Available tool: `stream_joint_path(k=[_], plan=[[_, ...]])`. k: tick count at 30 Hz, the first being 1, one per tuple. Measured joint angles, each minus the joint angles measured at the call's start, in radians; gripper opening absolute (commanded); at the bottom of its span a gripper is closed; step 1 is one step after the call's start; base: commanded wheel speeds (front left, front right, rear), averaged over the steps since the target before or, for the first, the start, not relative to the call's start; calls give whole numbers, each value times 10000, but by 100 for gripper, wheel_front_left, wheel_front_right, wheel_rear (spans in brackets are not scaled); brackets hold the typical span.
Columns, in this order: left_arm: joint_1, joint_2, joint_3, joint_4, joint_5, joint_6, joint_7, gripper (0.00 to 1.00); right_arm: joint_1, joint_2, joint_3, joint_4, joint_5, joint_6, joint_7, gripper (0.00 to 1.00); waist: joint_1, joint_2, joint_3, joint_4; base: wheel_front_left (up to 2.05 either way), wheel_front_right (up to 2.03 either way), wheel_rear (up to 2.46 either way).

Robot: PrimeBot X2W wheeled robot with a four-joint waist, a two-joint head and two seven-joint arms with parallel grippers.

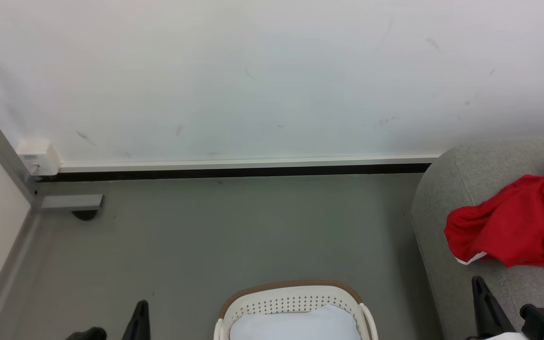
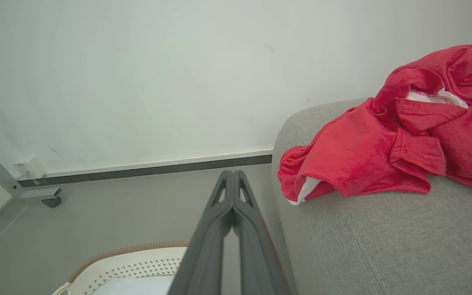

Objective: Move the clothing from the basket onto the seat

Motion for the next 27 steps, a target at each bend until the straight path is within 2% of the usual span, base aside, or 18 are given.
stream_joint_path(k=[27], plan=[[-282,-79,608,-284,-4094,-497,1085,0,4,-8,-182,-738,4638,0,1012,0,0,0,82,152,0,0,0]])
